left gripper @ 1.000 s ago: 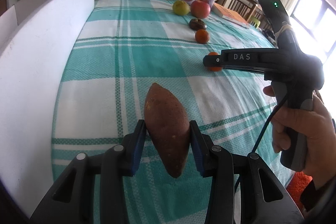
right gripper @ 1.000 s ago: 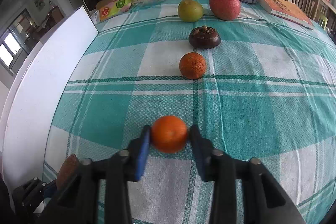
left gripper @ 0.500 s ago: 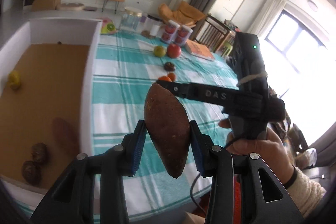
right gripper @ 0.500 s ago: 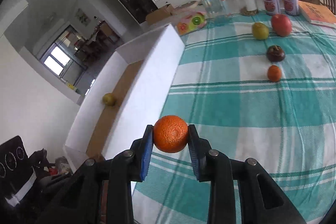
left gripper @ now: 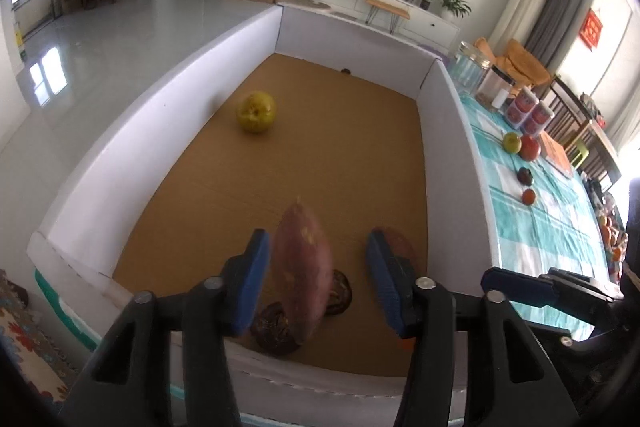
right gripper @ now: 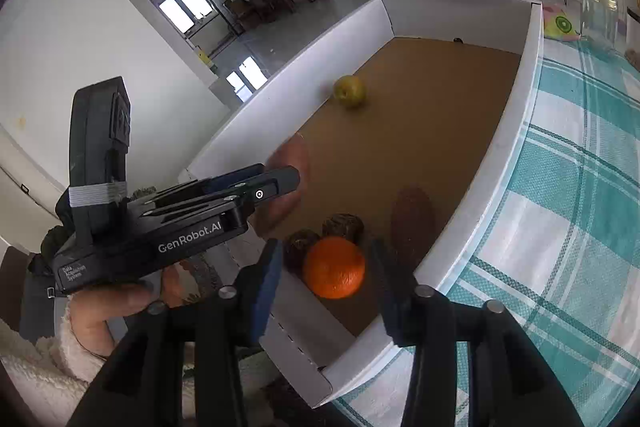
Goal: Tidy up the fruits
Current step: 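Carry the sweet potato into the box with the left tool while the right tool carries a tangerine there, then return both open tools to the tablecloth above the remaining fruits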
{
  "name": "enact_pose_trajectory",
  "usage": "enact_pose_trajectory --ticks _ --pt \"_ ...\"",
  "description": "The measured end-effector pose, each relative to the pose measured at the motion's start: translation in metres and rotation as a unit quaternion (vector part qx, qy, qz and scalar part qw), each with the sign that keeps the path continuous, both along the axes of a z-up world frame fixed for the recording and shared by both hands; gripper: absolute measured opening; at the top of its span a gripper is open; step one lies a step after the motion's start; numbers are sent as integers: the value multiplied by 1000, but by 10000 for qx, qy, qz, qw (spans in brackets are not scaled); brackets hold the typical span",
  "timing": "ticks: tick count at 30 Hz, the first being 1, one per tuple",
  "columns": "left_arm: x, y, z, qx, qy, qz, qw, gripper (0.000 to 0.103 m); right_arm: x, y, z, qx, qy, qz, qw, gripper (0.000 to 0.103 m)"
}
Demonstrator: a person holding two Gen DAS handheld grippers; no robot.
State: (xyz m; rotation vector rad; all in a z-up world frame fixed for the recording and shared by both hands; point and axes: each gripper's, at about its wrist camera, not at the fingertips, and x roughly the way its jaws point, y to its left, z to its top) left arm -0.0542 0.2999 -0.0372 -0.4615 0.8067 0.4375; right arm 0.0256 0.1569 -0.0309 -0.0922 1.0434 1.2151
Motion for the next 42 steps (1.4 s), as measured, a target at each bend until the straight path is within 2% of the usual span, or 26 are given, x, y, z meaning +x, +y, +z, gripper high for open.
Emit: enact_pose_trajectory --ticks 2,5,7,9,10,12,15,16,19,21,23,24,26,28,32,34,38,42 --pt "2 -9 14 197 -295 74 9993 84 10 -17 13 201 -99 -230 9995 59" --pt "11 -28 32 389 -641 -120 9971 85 29 -52 31 417 -312 -685 9963 69" --pt "21 -48 40 340 -841 -415 9950 86 44 -82 35 499 -487 -1135 9911 83" --pt "30 -77 43 229 -988 -892 9908 90 61 -115 23 392 -651 -1733 9819 92" --pt "35 -94 42 179 -1008 -1164 9879 90 72 -133 13 263 -748 -2059 9754 92" --pt "52 -131 34 42 -933 -1785 9795 90 93 -173 -14 -82 -982 -2795 9551 92" --pt "78 -183 11 -268 -717 -2581 9631 90 106 -241 -57 -731 -1237 -3799 9138 92" --pt "86 -198 3 -245 -697 -2738 9589 90 108 -261 -67 -867 -1244 -4040 9021 92" --pt "115 -228 -20 94 -551 -2826 9576 91 106 -307 -78 -1082 -1382 -4622 8692 92" --pt "135 -239 -34 253 -487 -2786 9588 91 113 -328 -76 -786 -1147 -4992 8553 92" --pt "154 -245 -49 495 -406 -2754 9592 91 118 -334 -77 -942 -1227 -5257 8365 92" --pt "163 -248 -56 656 -335 -2743 9588 91 123 -337 -80 -1040 -1146 -5322 8323 92" --pt "178 -251 -69 890 -176 -2737 9575 91 129 -340 -90 -1127 -853 -5355 8326 92" --pt "189 -250 -81 970 -34 -2707 9578 91 127 -344 -92 -1094 -795 -5386 8317 92" --pt "198 -243 -98 781 260 -2622 9615 90 126 -344 -96 -1068 -766 -5384 8324 94" --pt "198 -242 -98 790 284 -2552 9632 90 125 -342 -97 -1108 -785 -5370 8326 95" --pt "200 -249 -101 972 423 -2555 9610 92 126 -340 -98 -1116 -781 -5351 8337 97" --pt "202 -249 -103 964 441 -2547 9612 94 126 -339 -99 -1121 -778 -5340 8344 97"
